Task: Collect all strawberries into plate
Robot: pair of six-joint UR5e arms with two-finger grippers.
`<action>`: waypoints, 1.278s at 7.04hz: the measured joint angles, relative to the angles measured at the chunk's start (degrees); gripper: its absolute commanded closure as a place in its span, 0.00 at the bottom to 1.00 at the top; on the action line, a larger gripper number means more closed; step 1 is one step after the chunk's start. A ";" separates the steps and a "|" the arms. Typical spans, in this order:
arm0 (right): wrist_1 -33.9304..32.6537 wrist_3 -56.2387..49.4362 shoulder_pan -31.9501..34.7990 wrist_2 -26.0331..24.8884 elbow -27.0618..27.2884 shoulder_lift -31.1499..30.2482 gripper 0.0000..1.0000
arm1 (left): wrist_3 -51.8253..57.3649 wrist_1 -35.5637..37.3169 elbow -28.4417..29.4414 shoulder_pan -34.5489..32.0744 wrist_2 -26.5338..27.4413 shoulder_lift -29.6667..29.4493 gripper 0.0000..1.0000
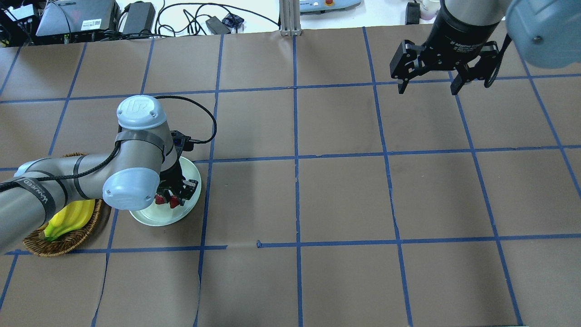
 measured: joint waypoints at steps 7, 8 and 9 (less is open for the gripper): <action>0.00 0.07 0.01 0.59 0.20 -0.06 0.00 | -0.48 -32.33 28.63 -1.22 -4.92 8.54 0.00; 0.00 0.07 0.02 0.61 0.20 -0.06 0.00 | -0.82 -34.62 30.82 -1.43 -5.82 10.47 0.00; 0.00 0.07 0.01 0.61 0.19 -0.06 0.00 | -1.49 -33.26 31.12 -1.77 -7.15 12.08 0.00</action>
